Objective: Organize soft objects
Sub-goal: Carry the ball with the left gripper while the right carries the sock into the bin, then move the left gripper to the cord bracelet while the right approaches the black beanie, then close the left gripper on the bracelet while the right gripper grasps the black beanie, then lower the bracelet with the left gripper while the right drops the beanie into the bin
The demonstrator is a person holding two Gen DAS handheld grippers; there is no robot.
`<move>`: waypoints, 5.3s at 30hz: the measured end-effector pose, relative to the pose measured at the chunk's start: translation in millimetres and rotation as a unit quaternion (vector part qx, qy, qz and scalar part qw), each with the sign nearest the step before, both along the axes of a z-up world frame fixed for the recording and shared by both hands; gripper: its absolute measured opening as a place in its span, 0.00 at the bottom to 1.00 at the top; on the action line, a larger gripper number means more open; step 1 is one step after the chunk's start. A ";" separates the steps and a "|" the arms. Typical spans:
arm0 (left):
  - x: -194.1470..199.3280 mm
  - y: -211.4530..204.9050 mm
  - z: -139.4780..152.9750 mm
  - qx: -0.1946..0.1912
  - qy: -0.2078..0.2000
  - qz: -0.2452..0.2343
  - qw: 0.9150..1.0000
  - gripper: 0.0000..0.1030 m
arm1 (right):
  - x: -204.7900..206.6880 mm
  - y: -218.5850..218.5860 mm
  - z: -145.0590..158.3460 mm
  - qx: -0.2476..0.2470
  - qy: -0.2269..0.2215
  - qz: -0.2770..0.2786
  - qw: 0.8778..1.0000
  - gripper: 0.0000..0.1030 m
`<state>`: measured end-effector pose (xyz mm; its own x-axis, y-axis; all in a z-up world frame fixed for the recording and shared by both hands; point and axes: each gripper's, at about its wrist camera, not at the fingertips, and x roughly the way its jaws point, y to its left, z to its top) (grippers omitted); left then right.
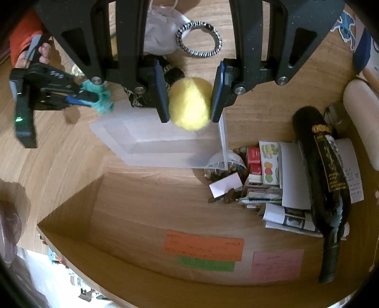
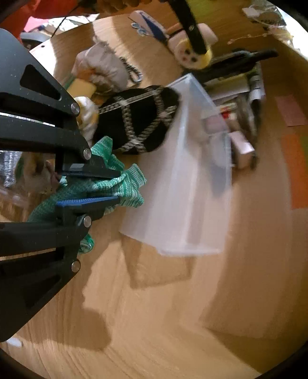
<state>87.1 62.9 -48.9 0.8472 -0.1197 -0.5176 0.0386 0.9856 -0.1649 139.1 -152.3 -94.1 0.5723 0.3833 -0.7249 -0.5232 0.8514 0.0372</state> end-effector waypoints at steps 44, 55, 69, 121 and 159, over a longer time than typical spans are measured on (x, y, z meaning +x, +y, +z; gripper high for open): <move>140.4 -17.3 -42.9 0.034 0.135 -0.049 0.989 0.39 | 100.5 67.2 -0.2 -0.048 0.016 0.001 0.999 0.18; 115.8 -16.7 -13.8 0.048 0.087 -0.028 0.995 0.67 | 83.8 59.9 32.8 -0.024 -0.039 -0.012 0.999 0.59; 45.5 6.5 23.7 0.065 0.016 0.000 0.998 0.99 | 18.2 45.2 88.4 0.034 -0.117 0.003 0.992 0.86; 0.5 29.6 -61.4 0.067 0.138 -0.051 0.987 0.05 | -20.7 73.7 9.0 -0.006 0.007 0.062 0.998 0.12; 78.1 12.7 -14.5 0.070 0.062 -0.020 0.995 0.05 | 51.0 39.9 61.7 0.062 -0.090 -0.006 0.994 0.11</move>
<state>165.2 75.6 -63.4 0.7714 -0.0715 -0.6323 0.0657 0.9973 -0.0326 190.1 -112.4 -32.4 0.6936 0.4561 -0.5576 -0.5211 0.8521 0.0488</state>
